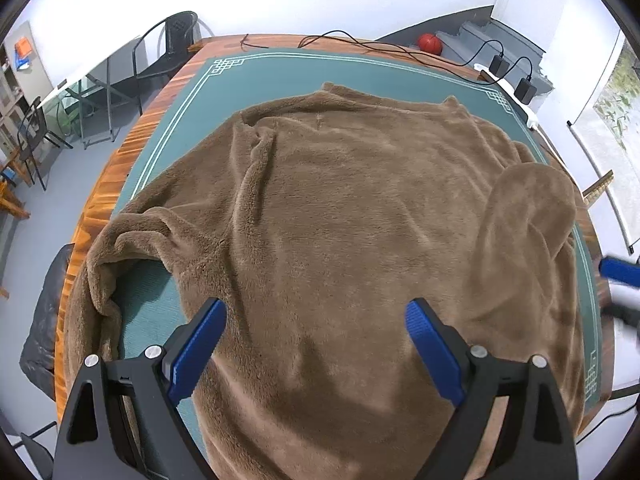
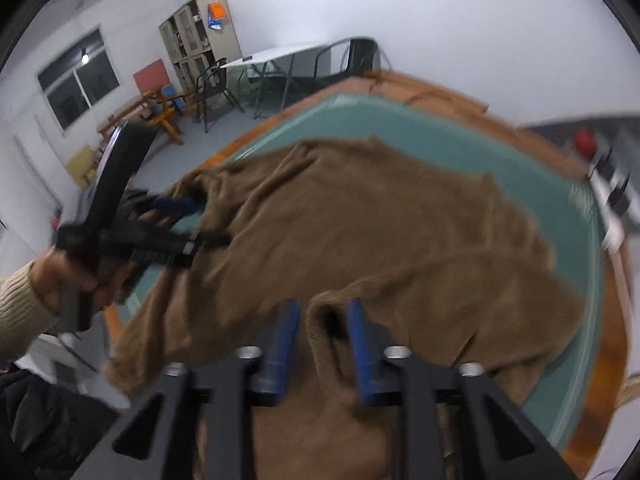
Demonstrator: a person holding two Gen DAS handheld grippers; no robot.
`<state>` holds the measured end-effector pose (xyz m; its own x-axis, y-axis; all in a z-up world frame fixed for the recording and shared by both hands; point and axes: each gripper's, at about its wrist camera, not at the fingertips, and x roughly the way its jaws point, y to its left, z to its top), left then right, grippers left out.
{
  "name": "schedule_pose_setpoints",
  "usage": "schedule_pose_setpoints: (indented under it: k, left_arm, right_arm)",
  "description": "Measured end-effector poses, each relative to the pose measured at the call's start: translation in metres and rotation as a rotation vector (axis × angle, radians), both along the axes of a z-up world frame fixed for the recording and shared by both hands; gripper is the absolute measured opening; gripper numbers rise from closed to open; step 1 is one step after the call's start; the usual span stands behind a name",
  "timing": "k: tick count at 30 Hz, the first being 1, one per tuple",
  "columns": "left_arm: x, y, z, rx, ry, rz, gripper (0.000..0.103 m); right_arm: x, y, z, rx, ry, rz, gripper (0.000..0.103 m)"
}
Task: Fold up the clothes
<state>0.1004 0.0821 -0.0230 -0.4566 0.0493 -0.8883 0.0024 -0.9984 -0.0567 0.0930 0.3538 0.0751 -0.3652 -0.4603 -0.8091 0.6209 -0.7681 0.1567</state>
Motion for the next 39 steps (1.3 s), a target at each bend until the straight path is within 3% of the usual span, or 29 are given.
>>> schedule_pose_setpoints:
  k: [1, 5, 9, 12, 14, 19, 22, 26, 32, 37, 38, 39]
  left_arm:
    - [-0.001, 0.002, -0.001, -0.002, -0.002, -0.008, 0.093]
    - [-0.005, 0.013, -0.004, -0.014, 0.000, -0.060, 0.093]
    - [-0.001, 0.032, -0.004, 0.001, 0.019, -0.173, 0.093]
    - [0.012, 0.053, 0.002, -0.001, 0.080, -0.331, 0.093]
    - [0.029, 0.073, 0.007, -0.046, 0.140, -0.473, 0.094]
    - [0.063, 0.121, -0.004, -0.164, 0.213, -0.788, 0.094]
    - [0.071, 0.145, -0.021, -0.271, 0.231, -0.897, 0.094]
    - [0.074, 0.164, -0.043, -0.385, 0.244, -0.981, 0.094]
    - [0.085, 0.175, -0.047, -0.319, 0.215, -1.059, 0.094]
    - [0.064, 0.185, -0.063, -0.328, 0.159, -0.997, 0.093]
    - [0.058, 0.185, -0.064, -0.303, 0.133, -0.981, 0.088]
    - [0.051, 0.184, -0.064, -0.269, 0.099, -0.963, 0.072]
  right_arm:
    - [0.006, 0.004, -0.004, -0.010, -0.016, -0.010, 0.069]
    - [0.025, 0.022, -0.019, -0.043, -0.069, -0.067, 0.069]
    - [0.017, 0.064, -0.047, -0.176, -0.236, -0.261, 0.069]
    - [0.014, 0.092, -0.068, -0.248, -0.323, -0.403, 0.069]
    - [0.017, 0.102, -0.077, -0.262, -0.350, -0.462, 0.069]
    - [0.024, 0.103, -0.096, -0.224, -0.378, -0.514, 0.069]
    - [0.028, 0.107, -0.105, -0.235, -0.396, -0.536, 0.069]
    - [0.033, 0.114, -0.113, -0.257, -0.416, -0.573, 0.069]
    - [0.041, 0.125, -0.118, -0.309, -0.425, -0.616, 0.069]
    - [0.043, 0.125, -0.120, -0.318, -0.423, -0.630, 0.069]
    - [0.044, 0.127, -0.120, -0.317, -0.420, -0.631, 0.069]
    - [0.045, 0.132, -0.119, -0.315, -0.418, -0.631, 0.069]
